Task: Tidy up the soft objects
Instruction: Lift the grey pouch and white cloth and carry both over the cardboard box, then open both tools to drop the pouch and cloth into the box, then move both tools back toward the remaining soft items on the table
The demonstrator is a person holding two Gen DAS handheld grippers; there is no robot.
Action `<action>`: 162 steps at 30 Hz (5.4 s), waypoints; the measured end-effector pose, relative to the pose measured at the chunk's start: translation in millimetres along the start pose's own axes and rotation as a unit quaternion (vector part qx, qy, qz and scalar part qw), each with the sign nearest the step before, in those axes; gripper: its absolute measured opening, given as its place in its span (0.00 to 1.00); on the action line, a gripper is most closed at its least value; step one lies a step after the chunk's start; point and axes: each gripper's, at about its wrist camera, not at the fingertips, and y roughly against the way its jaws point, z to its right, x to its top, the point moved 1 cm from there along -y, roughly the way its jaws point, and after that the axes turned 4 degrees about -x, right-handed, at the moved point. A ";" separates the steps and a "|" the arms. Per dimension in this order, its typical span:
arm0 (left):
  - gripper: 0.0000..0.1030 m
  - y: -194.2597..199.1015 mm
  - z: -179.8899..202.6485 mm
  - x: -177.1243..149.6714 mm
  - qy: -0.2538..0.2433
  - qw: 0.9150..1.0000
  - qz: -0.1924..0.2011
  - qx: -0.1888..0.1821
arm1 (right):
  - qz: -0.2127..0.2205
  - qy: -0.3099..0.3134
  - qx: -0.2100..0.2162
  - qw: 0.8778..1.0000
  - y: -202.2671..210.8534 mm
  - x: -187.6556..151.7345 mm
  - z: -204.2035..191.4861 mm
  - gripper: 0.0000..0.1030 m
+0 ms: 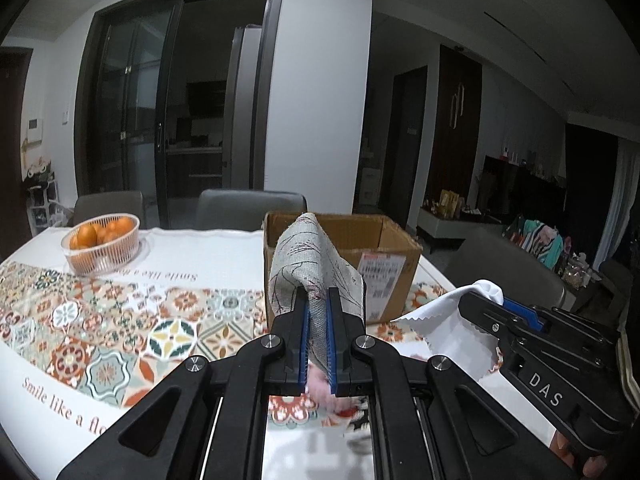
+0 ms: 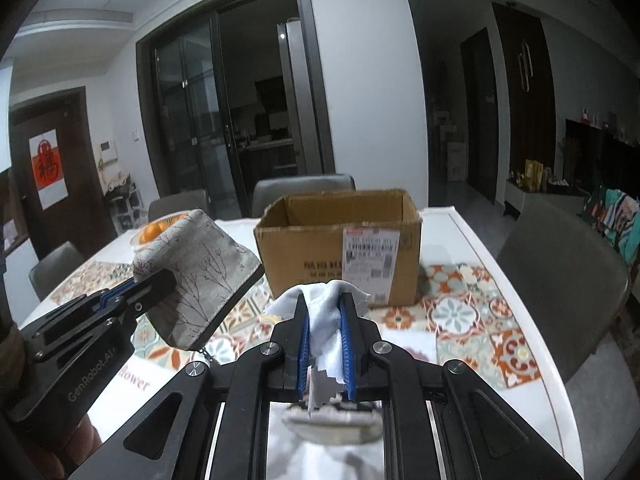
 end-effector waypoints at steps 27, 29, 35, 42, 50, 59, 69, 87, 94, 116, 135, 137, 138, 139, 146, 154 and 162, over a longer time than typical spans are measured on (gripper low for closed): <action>0.09 -71.7 -6.0 77.3 -0.029 0.998 0.062 -0.011 | 0.063 0.005 0.002 0.998 -66.2 87.0 17.3 0.15; 0.09 -81.7 -4.6 80.9 -0.031 0.998 0.061 -0.012 | 0.061 0.005 0.001 0.998 -73.2 88.2 18.8 0.15; 0.09 -114.5 -3.9 91.4 -0.040 0.997 0.060 -0.012 | 0.051 0.005 -0.002 0.999 -106.2 97.7 29.1 0.15; 0.09 -154.8 -10.0 98.4 -0.045 0.997 0.054 -0.010 | 0.042 0.002 -0.006 0.999 -142.2 110.5 36.4 0.15; 0.09 -200.7 -16.1 85.6 -0.033 0.999 0.009 -0.011 | 0.016 0.007 -0.009 1.000 -181.4 112.9 42.5 0.15; 0.09 -234.5 -18.1 62.8 -0.029 0.998 -0.056 -0.017 | -0.052 0.000 -0.002 0.999 -225.5 96.0 55.6 0.15; 0.30 -242.8 -17.3 54.3 -0.029 0.996 -0.089 -0.013 | -0.101 -0.002 0.008 0.995 -244.4 86.5 63.3 0.25; 0.56 -199.8 -30.3 67.3 -0.032 0.997 -0.064 0.037 | -0.099 0.035 -0.023 0.994 -220.6 106.3 51.5 0.56; 0.57 -163.6 -24.8 72.0 -0.040 0.997 -0.048 0.037 | -0.071 0.033 -0.028 0.997 -178.2 111.2 45.0 0.56; 0.58 -48.8 16.2 38.9 -0.044 0.998 -0.028 0.039 | -0.022 0.015 -0.025 0.999 -55.8 79.0 43.8 0.56; 0.59 2.3 49.3 -19.5 -0.062 0.996 -0.046 0.038 | -0.057 -0.013 -0.025 0.998 -7.6 11.9 61.5 0.56; 0.59 4.5 50.6 -27.9 -0.064 0.996 -0.053 0.038 | -0.064 -0.018 -0.024 0.997 -5.9 5.0 64.6 0.56; 0.59 5.0 51.5 -31.3 -0.065 0.996 -0.056 0.038 | -0.068 -0.020 -0.025 0.997 -5.6 0.4 66.1 0.56; 0.59 5.3 52.7 -35.4 -0.066 0.995 -0.060 0.039 | -0.072 -0.020 -0.026 0.997 -4.8 -3.6 66.7 0.56; 0.59 6.1 59.4 -59.4 -0.073 0.993 -0.085 0.032 | -0.103 -0.005 -0.027 0.994 -3.3 -31.3 68.7 0.56; 0.59 3.2 64.6 -82.2 -0.088 0.990 -0.107 0.030 | -0.144 0.013 -0.024 0.989 -7.8 -57.8 66.8 0.56; 0.59 -16.4 63.1 -105.7 -0.085 0.985 -0.146 0.021 | -0.175 0.015 -0.023 0.984 -20.3 -76.0 70.1 0.56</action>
